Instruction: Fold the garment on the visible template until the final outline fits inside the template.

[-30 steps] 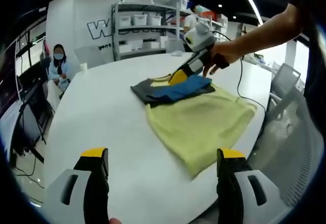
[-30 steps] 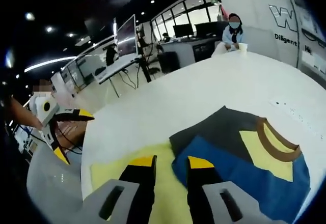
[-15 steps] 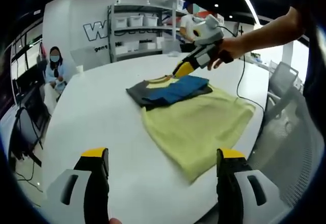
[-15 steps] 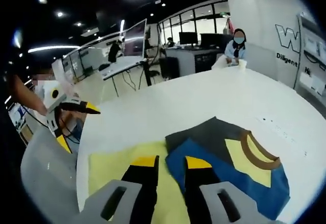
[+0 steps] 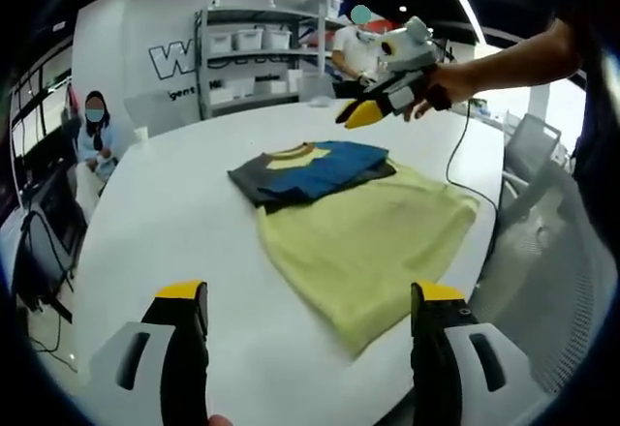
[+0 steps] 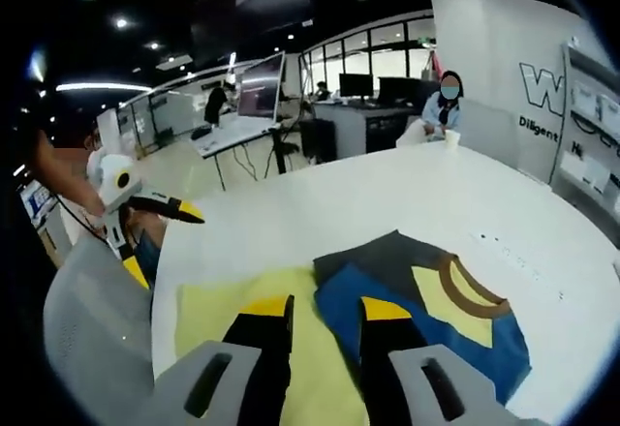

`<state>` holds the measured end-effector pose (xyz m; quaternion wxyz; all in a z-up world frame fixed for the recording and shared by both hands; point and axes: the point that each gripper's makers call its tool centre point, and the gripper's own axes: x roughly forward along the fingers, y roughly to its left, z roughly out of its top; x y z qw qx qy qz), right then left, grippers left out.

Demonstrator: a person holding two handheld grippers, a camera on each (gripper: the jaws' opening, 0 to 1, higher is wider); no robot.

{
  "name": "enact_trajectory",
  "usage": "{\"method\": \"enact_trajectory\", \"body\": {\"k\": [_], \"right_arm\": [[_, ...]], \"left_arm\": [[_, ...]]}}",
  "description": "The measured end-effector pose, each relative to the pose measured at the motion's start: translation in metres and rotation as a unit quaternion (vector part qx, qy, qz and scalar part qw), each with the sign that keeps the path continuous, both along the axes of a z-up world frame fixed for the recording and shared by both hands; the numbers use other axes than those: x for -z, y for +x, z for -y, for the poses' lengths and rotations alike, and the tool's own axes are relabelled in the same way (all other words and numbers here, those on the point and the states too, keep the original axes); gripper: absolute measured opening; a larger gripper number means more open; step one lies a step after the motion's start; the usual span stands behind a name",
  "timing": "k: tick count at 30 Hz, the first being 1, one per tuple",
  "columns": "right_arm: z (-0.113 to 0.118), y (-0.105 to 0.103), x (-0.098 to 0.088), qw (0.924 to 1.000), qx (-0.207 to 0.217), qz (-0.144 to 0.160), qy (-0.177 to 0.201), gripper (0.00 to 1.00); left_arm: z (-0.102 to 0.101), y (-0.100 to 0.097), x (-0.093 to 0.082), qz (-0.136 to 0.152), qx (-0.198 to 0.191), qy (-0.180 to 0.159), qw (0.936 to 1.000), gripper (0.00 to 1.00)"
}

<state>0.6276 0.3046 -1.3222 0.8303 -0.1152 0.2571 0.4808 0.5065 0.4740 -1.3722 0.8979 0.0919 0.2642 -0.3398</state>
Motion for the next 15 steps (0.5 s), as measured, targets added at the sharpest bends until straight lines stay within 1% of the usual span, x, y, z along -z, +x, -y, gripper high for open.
{"method": "enact_trajectory", "body": {"k": [4, 10, 15], "right_arm": [[0.011, -0.006, -0.002, 1.0000, 0.001, 0.005, -0.007, 0.21], [0.027, -0.012, -0.006, 0.9998, 0.019, 0.006, 0.000, 0.23], [0.037, -0.017, -0.007, 0.9995, 0.029, 0.009, 0.003, 0.26]], "left_arm": [[0.003, 0.000, 0.001, -0.002, 0.006, 0.001, 1.0000, 0.83], [0.007, 0.001, 0.001, -0.001, 0.013, 0.003, 0.9999, 0.83], [0.011, 0.002, 0.000, 0.001, 0.020, 0.005, 0.9998, 0.83]]}}
